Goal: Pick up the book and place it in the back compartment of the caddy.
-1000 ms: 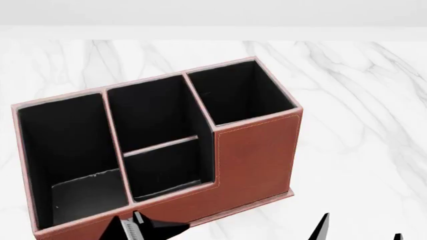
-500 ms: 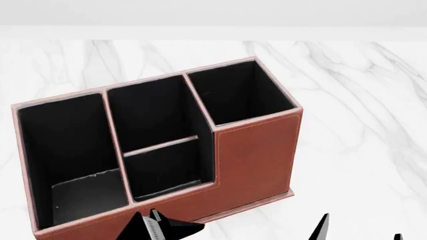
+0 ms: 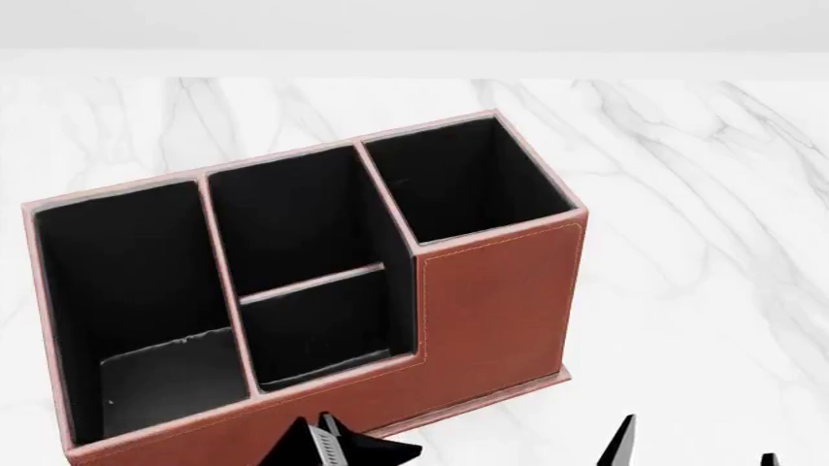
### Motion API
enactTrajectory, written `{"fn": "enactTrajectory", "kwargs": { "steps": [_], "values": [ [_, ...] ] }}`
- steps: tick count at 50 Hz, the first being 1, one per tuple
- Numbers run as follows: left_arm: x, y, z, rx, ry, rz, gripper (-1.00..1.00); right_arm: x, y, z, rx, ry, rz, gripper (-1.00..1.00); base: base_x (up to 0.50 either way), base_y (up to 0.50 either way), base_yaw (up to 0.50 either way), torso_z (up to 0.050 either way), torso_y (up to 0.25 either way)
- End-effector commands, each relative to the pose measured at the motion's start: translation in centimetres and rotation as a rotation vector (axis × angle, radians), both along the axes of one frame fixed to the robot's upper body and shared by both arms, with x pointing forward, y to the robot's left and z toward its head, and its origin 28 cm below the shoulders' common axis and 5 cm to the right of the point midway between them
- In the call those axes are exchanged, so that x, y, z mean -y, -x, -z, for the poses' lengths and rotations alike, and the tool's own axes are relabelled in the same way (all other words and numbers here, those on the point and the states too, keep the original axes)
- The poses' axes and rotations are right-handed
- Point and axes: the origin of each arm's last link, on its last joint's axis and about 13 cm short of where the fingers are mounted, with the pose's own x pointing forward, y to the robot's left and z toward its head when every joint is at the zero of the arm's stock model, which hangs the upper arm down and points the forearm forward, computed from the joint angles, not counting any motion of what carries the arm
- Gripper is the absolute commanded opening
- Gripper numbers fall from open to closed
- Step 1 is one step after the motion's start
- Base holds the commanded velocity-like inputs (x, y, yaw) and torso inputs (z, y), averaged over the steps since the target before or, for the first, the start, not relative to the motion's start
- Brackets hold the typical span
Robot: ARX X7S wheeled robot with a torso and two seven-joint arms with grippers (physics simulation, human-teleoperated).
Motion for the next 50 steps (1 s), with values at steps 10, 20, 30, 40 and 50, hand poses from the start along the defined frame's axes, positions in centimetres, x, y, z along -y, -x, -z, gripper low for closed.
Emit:
{"fn": "enactTrajectory", "kwargs": {
  "steps": [10, 20, 30, 40, 50],
  "values": [
    [1.6, -0.2, 0.1, 0.002, -0.02, 0.046, 1.0, 0.0, 0.0, 0.0, -0.003, -0.001, -0.001, 1.0, 0.0, 0.0, 0.0, 0.0, 0.0],
    [1.9, -0.5, 0.1, 0.004, -0.034, 0.053, 1.0, 0.1, -0.1, 0.0, -0.005, -0.003, 0.0, 1.0, 0.0, 0.0, 0.0, 0.0, 0.0],
    [2.2, -0.9, 0.4, -0.003, -0.042, 0.056, 1.0, 0.1, 0.0, -0.1, -0.004, -0.006, 0.002, 1.0, 0.0, 0.0, 0.0, 0.0, 0.0],
    [2.8, -1.2, 0.8, -0.008, -0.043, 0.068, 1.0, 0.0, -0.1, 0.1, -0.009, -0.004, -0.002, 1.0, 0.0, 0.0, 0.0, 0.0, 0.0],
    [3.3, -1.5, 1.0, -0.02, -0.047, 0.073, 1.0, 0.0, -0.1, 0.0, -0.009, -0.006, -0.003, 1.0, 0.0, 0.0, 0.0, 0.0, 0.0]
  ]
}}
